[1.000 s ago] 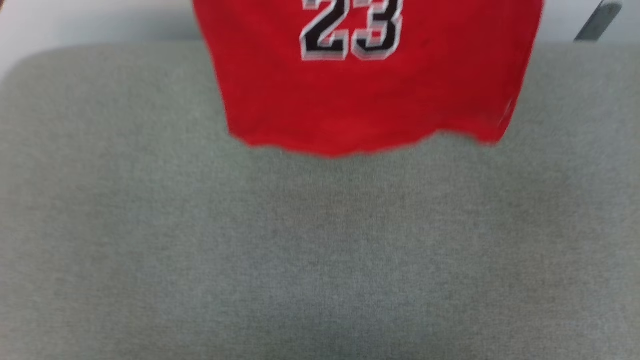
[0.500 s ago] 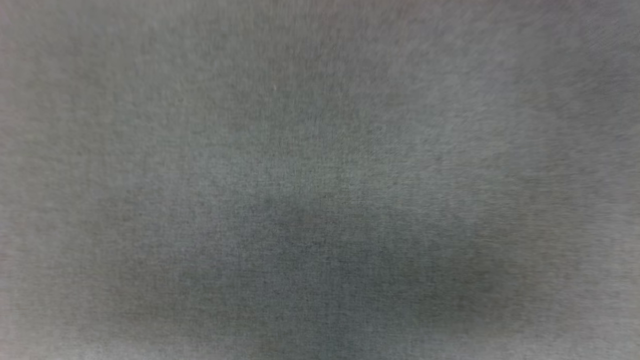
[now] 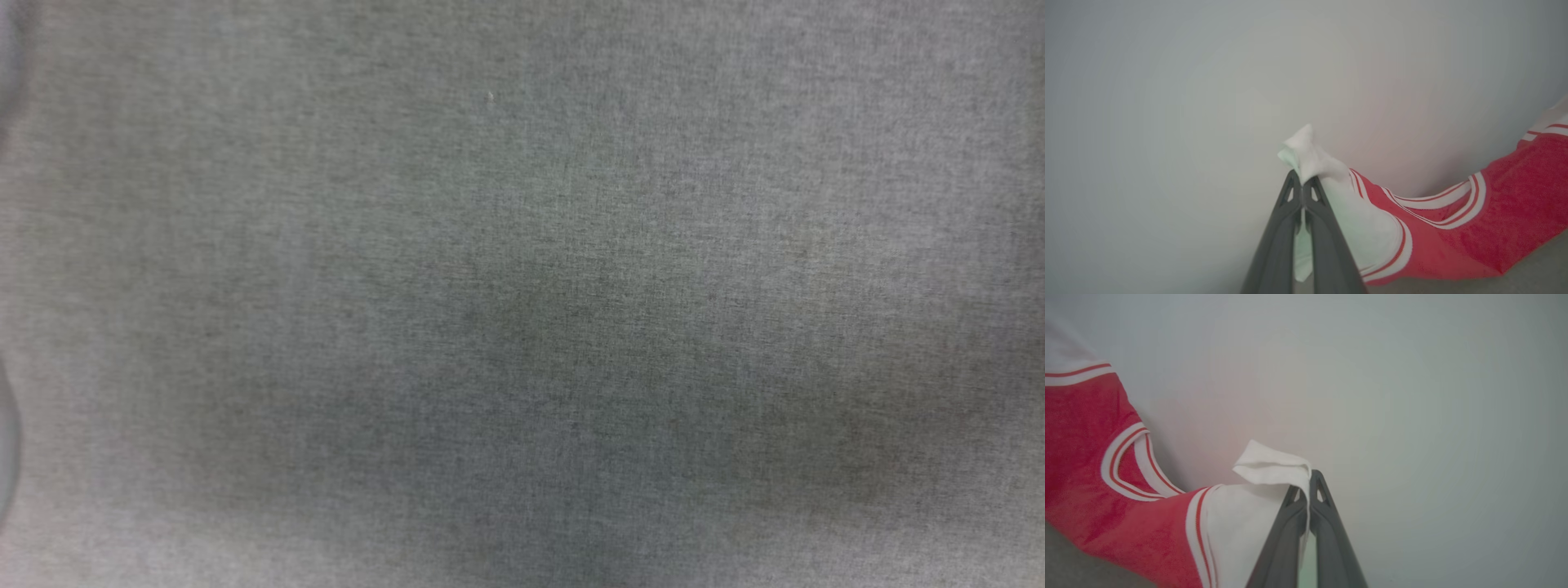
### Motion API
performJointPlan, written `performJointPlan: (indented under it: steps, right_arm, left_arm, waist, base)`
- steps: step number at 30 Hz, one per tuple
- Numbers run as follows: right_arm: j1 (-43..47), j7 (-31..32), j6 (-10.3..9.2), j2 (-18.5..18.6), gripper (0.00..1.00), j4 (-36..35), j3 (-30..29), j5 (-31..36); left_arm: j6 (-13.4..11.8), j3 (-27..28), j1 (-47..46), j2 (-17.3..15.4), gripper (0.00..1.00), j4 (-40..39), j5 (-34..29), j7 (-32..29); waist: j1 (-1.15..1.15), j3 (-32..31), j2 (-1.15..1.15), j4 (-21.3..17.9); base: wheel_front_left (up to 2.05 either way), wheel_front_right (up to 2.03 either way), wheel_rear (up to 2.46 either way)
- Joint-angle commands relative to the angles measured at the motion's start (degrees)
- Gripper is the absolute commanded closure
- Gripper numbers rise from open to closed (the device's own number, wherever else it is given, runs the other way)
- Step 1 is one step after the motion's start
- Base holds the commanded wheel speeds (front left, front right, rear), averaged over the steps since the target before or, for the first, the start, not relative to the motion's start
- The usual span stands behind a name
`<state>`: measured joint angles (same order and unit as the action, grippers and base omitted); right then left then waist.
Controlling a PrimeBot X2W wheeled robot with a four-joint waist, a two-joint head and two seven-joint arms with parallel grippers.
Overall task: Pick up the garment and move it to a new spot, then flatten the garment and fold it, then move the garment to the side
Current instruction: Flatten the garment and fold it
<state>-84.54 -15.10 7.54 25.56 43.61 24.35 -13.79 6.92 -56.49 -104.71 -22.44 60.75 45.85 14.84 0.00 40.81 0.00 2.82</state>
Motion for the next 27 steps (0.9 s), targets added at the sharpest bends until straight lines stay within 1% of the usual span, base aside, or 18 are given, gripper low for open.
performJointPlan:
  steps: [1,3,6,9,12,16,18,20,22,24,27]
  right_arm:
    - [2.51,0.0,-0.11,1.07,1.0,0.41,3.05,-2.57]
    - [5.49,0.0,-0.1,2.11,1.0,-0.18,7.16,-6.32]
    - [10.74,0.09,-0.11,4.52,1.0,-2.25,12.4,-12.79]
    - [16.51,0.27,-0.11,7.87,1.0,-5.65,16.7,-18.31]
    - [23.18,0.18,-0.11,11.35,1.0,-8.88,19.93,-21.75]
    - [32.24,0.04,-0.11,15.38,1.0,-12.74,21.85,-23.77]
    - [36.84,-0.01,-0.11,16.86,1.0,-14.31,22.24,-24.16]
    - [41.42,-0.03,-0.11,18.17,1.0,-16.26,23.2,-24.83]
    - [45.02,-0.01,-0.11,20.03,1.0,-17.46,23.3,-25.11]
    - [49.09,0.44,-0.11,21.1,1.0,-19.07,24.19,-25.9]
    - [53.69,1.04,-0.11,23.48,1.0,-20.98,24.4,-25.3]
  left_arm:
    - [0.39,-1.05,3.25,-0.34,1.0,-0.12,0.79,-0.63]
    - [0.49,-3.07,7.47,-1.16,1.0,-1.85,2.03,-2.64]
    - [0.5,-5.34,13.78,-4.15,1.0,-6.71,5.57,-4.49]
    - [0.51,-7.36,20.75,-8.36,1.0,-12.12,8.86,-5.92]
    - [0.52,-8.37,27.86,-12.83,1.0,-18.2,12.16,-6.04]
    - [0.27,-9.42,38.42,-19.49,1.0,-26.78,15.52,-5.42]
    - [-1.15,-10.41,43.95,-23.2,1.0,-31.66,16.6,-5.58]
    - [-3.15,-11.5,49.8,-26.94,1.0,-37.53,18.04,-5.54]
    - [-6.0,-12.58,55.33,-30.87,1.0,-43.07,19.3,-5.8]
    - [-8.93,-13.42,60.13,-34.25,1.0,-48.82,20.16,-5.62]
    - [-12.93,-14.7,66.41,-38.34,1.0,-56.14,20.21,-4.87]
  waist:
    - [0.0,-3.92,0.0,0.63]
    - [0.0,-6.26,0.0,0.47]
    - [0.0,-9.94,0.0,0.13]
    - [0.0,-13.64,0.0,-0.29]
    - [0.0,-17.52,0.0,-0.7]
    - [0.0,-22.29,0.0,-1.09]
    - [0.0,-24.27,0.0,-1.37]
    - [0.0,-26.14,0.0,-1.63]
    - [0.0,-27.56,0.0,-1.9]
    - [0.0,-28.66,0.0,-1.94]
    - [0.0,-29.55,0.0,-1.89]
  base:
    - [0.0,0.0,0.0]
    - [0.0,0.0,0.0]
    - [0.0,0.0,0.0]
    - [0.0,0.0,0.0]
    - [0.0,0.0,0.0]
    - [0.0,0.0,0.0]
    - [0.0,0.0,0.0]
    - [0.0,0.0,0.0]
    - [0.0,0.0,0.0]
    - [0.0,0.0,0.0]
    - [0.0,0.0,0.0]
